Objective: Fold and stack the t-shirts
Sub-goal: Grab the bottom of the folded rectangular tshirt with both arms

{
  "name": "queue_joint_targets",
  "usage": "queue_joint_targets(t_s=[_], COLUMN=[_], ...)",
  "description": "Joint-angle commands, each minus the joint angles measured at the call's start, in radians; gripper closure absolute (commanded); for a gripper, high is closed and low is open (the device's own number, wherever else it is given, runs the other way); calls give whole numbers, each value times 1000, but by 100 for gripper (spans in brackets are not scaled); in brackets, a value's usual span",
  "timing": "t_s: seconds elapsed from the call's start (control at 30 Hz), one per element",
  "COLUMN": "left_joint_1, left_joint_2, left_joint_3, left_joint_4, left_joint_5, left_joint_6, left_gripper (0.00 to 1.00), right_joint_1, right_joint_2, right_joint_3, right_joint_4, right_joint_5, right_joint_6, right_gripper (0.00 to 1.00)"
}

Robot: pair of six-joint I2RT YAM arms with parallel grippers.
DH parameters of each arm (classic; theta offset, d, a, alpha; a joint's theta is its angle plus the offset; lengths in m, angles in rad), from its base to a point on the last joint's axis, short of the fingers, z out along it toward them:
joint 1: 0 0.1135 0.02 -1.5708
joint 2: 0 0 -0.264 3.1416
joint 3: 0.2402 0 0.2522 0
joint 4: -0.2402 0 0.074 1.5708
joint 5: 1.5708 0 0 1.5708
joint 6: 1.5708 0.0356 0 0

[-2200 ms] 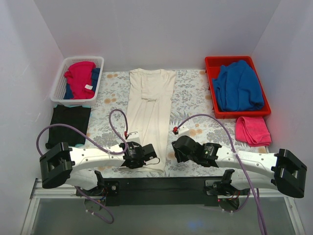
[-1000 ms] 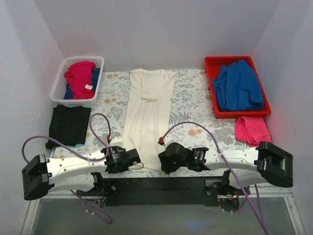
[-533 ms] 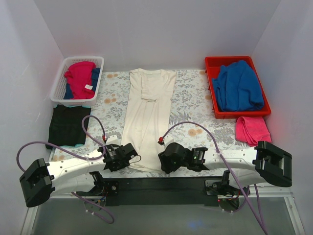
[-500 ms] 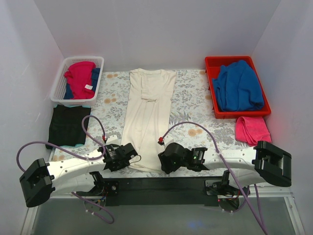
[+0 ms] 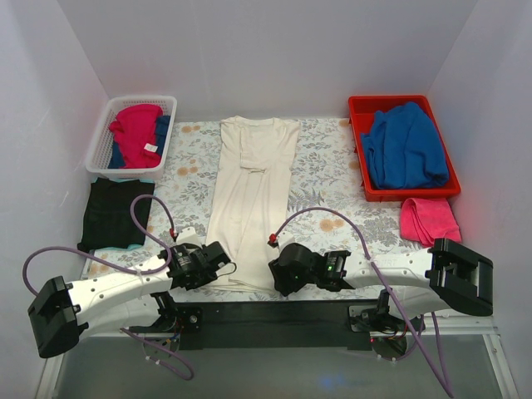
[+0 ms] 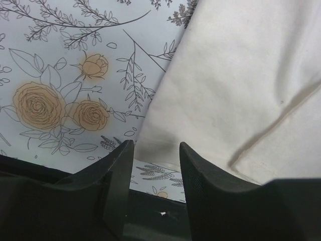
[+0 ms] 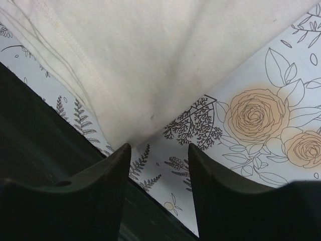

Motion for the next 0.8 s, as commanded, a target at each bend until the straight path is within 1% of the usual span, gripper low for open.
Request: queue_joint_targets(t_s=[0.0, 0.2, 0.43, 0.6, 0.77], left_joint_1=[6, 6, 6, 6, 6], left_joint_2=[-3, -32, 5, 43, 43], left_joint_3=[24, 5, -66, -75, -75], left_joint_4=[-53, -12, 80, 64, 80], left_joint_5=[-38, -31, 9, 20, 24], left_joint_6=[-262, -251, -248, -265, -257], left_gripper=[60, 60, 58, 58, 58], right_joint_1=[5, 8, 11, 17, 19], right_joint_2=[-14, -17, 20, 2, -3], right_joint_3=[30, 30, 50, 55, 62], right_joint_4=[32, 32, 32, 28, 27], right_joint_5=[18, 10, -5, 11, 24], right_joint_6=[16, 12, 6, 3, 3], right_gripper=[44, 44, 45, 45, 45])
